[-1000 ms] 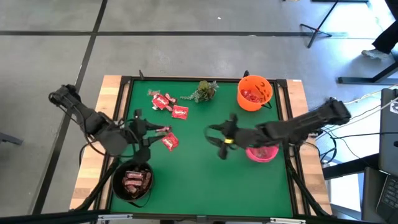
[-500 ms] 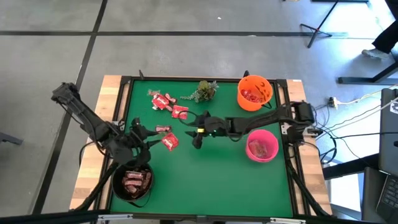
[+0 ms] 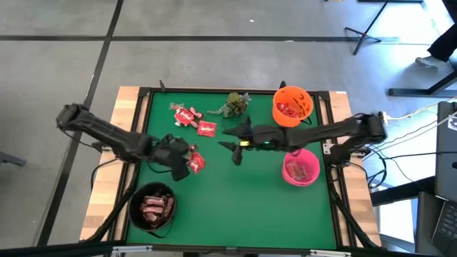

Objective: Sort candy
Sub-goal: Put the red candy into the orange bucket

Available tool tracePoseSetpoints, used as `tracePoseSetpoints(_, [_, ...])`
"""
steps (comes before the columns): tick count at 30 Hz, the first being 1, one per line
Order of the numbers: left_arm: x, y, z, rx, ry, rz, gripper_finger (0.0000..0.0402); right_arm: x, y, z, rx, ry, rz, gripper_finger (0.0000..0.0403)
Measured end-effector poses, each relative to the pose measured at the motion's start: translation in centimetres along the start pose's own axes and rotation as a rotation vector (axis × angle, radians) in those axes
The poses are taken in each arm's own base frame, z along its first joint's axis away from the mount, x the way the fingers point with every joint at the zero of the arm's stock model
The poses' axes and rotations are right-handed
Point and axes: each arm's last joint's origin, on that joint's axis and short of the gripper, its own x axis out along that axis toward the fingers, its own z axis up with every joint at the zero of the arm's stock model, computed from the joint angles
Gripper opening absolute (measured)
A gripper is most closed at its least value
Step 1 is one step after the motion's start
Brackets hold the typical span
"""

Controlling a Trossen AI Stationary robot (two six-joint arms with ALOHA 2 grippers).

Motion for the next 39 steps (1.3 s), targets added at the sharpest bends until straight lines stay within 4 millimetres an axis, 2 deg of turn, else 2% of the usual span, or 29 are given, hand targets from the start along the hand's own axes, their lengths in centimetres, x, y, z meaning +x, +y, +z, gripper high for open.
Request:
tracePoseSetpoints(4, [3.1, 0.2, 0.6, -0.018, 0.155, -0.023, 0.0137, -4.9, 1.6, 3.2, -0.026, -0.091, 0.005, 0.0205])
tracePoseSetpoints(7, [5.2, 0.4, 0.8, -0.033, 0.240, -0.024, 0.0137, -8.0, 3.1, 4.3, -0.030, -0.120, 0.006, 0.0204])
tracePoseSetpoints(9, [6.6, 0.4, 0.9, -0.038, 0.267, -0.009, 0.0137, -9.3, 4.4, 4.3, -0.036, -0.133, 0.009, 0.0204])
tracePoseSetpoints(15, [10.4, 0.8, 0.7, -0.069, 0.388, -0.006, 0.0137, -11.3, 7.6, 3.4, -0.098, -0.130, 0.007, 0.0204])
tracePoseSetpoints(19, [11.6, 0.7, 0.6, -0.083, 0.419, -0.024, 0.0137, -11.8, 8.5, 2.9, -0.122, -0.127, -0.027, 0.0204])
tracePoseSetpoints(26, [11.7, 0.1, 0.4, -0.062, 0.407, -0.037, 0.0122, -11.9, 8.5, 2.6, -0.119, -0.112, -0.069, 0.0204])
tracePoseSetpoints(32, [11.4, -0.9, 0.1, 0.009, 0.384, -0.084, 0.0042, -11.9, 8.5, 2.6, -0.118, -0.109, -0.073, 0.0204])
tracePoseSetpoints(34, [11.2, -1.3, 0.5, 0.032, 0.378, -0.109, 0.0013, -11.9, 8.4, 2.6, -0.117, -0.112, -0.086, 0.0204])
tracePoseSetpoints(37, [10.3, -1.7, 1.5, 0.066, 0.384, -0.129, 0.0003, -11.9, 8.4, 2.6, -0.118, -0.112, -0.087, 0.0204])
tracePoseSetpoints(39, [9.0, -2.4, 2.7, 0.084, 0.379, -0.144, 0.0000, -11.9, 8.4, 2.6, -0.119, -0.111, -0.087, 0.0204])
